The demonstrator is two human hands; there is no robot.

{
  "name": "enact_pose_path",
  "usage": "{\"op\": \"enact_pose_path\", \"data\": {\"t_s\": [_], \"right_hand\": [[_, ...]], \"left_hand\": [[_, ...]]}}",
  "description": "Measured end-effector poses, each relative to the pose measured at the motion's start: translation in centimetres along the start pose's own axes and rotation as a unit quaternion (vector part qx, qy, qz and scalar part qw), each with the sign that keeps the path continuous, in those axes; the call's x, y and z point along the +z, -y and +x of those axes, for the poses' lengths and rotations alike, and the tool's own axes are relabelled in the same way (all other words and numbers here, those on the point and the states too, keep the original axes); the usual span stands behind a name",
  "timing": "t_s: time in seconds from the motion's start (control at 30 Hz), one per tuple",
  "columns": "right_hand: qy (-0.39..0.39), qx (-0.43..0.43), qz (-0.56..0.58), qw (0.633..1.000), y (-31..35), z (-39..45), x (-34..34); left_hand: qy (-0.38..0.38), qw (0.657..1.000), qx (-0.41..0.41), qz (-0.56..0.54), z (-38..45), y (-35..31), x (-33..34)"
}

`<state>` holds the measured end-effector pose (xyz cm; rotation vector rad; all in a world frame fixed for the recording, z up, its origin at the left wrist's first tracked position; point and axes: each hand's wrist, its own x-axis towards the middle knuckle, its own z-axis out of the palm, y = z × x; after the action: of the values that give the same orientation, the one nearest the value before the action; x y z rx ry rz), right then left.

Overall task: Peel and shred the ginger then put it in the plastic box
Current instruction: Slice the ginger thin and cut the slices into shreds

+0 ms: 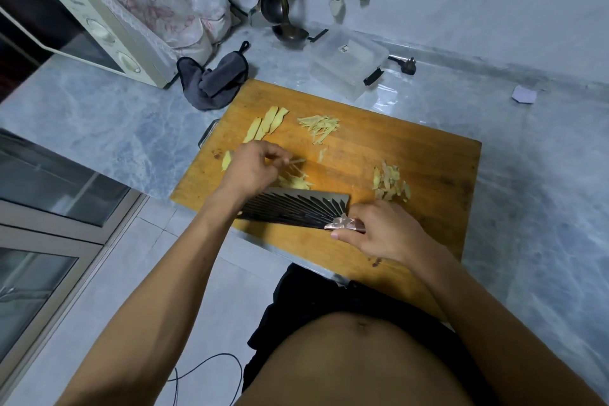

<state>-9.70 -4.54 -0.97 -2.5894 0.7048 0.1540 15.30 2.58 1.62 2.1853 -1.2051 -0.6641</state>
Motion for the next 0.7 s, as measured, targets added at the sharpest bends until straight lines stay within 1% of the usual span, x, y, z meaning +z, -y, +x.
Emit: {"op": "enact_pose_path", "data": {"t_s": [0.1, 0.17, 0.23, 0.3, 0.33, 0.37, 0.43, 0.47, 0.53, 0.6, 0.7], "right_hand": [[-0.004, 0.044, 0.138, 0.989, 0.2, 0.2, 0.1], [-0.019, 0.065, 0.239, 0.969, 0.5, 0.3, -0.4], [-0.017, 0.102, 0.321, 0.941, 1.1, 0.5, -1.0], [-0.013, 0.148, 0.379, 0.913, 1.3, 0.6, -1.4], [-0.016, 0.161, 0.4, 0.902, 1.2, 0.7, -1.4], [-0.023, 0.168, 0.415, 0.894, 1.1, 0.8, -1.5], [-0.038, 0.176, 0.438, 0.881, 0.9, 0.9, -1.5], [-0.044, 0.181, 0.446, 0.875, 0.9, 0.9, -1.6], [-0.051, 0.189, 0.458, 0.867, 0.7, 0.9, -1.7], [-0.051, 0.193, 0.462, 0.864, 0.5, 0.6, -2.0], [-0.057, 0.202, 0.466, 0.859, 0.2, 0.4, -2.3]], "left_hand": [[-0.153, 0.986, 0.066, -0.031, -1.7, -0.2, -0.9], [-0.23, 0.966, 0.094, -0.072, -2.8, -0.4, -1.5], [-0.274, 0.951, 0.095, -0.107, -3.6, -0.3, -1.7], [-0.296, 0.945, 0.067, -0.119, -4.1, 0.5, -1.1], [-0.289, 0.949, 0.046, -0.113, -4.3, 1.1, -0.4], [-0.262, 0.96, 0.023, -0.099, -4.4, 1.9, 0.5], [-0.15, 0.988, -0.012, -0.04, -4.4, 3.6, 2.4], [-0.088, 0.996, -0.017, 0.004, -4.3, 4.4, 3.2], [0.011, 0.996, -0.029, 0.082, -3.5, 4.9, 4.2], [0.055, 0.989, -0.065, 0.12, -2.3, 4.2, 4.2], [0.081, 0.985, -0.094, 0.12, -0.5, 2.7, 4.1]]}}
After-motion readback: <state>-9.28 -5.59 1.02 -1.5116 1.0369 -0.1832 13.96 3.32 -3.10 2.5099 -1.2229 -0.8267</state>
